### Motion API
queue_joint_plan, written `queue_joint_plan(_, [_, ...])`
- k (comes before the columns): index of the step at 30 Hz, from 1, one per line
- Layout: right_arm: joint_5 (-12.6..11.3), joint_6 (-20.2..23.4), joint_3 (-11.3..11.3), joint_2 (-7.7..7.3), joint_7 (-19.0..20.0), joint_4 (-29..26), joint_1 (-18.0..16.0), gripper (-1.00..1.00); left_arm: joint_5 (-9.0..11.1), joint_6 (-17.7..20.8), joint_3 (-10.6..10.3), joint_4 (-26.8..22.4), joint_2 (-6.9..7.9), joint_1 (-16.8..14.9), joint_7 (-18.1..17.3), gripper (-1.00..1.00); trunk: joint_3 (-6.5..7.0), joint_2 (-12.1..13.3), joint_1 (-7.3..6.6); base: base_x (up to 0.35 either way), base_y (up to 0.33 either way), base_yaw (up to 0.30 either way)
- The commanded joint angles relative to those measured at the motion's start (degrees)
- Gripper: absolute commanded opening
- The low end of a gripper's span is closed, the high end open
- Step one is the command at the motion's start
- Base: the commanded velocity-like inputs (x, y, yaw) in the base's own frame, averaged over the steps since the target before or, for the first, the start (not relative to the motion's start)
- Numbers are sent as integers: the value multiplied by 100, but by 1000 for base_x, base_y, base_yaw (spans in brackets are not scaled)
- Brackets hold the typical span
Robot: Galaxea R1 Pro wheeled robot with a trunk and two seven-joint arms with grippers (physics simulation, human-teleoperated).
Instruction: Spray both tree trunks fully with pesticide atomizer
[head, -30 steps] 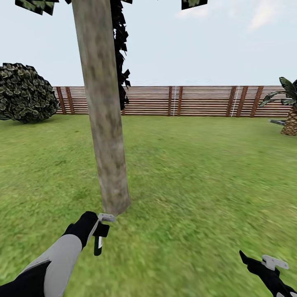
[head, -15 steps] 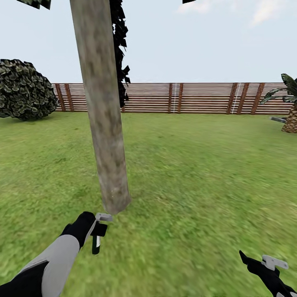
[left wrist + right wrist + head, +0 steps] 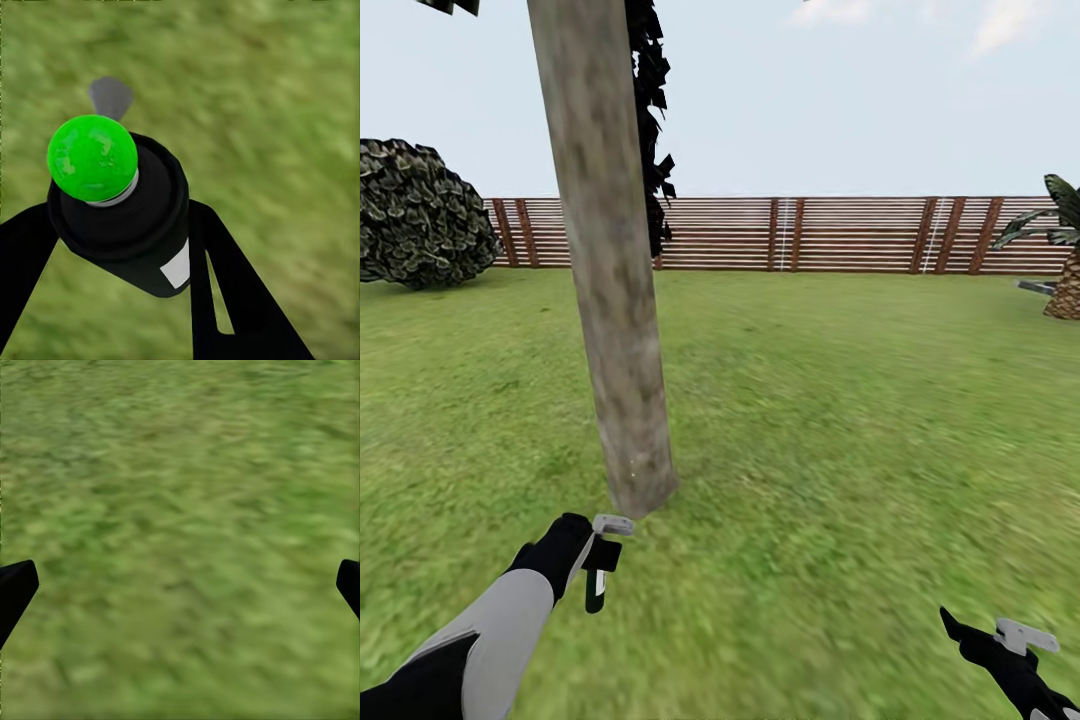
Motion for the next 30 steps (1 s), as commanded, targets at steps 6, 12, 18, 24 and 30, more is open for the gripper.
queue_joint_plan(6, [-17, -6, -40, -2, 43, 9, -5, 100, -61, 20, 40, -13, -6, -2, -46, -100, -11, -2, 0, 154, 135, 0])
queue_joint_plan(12, [-17, -6, -40, -2, 42, 9, -5, 100, -61, 17, 45, -14, 0, -2, -44, -100, -13, -2, 0, 18, 16, 8])
queue_joint_plan(18, [-17, -6, -40, -2, 37, 9, -5, 100, -61, 21, 40, -13, -1, -2, -39, -100, -37, -2, 0, 0, 0, 115])
queue_joint_plan(24, [-17, -6, -40, -2, 43, 9, -5, 100, -61, 21, 34, -14, -16, -2, -39, -100, -40, -2, 0, 0, 0, 10])
queue_joint_plan(30, [-17, -6, -41, -2, 37, 9, -5, 100, -63, 16, 27, -59, -32, -5, -74, -100, -40, -2, 0, 0, 0, 0])
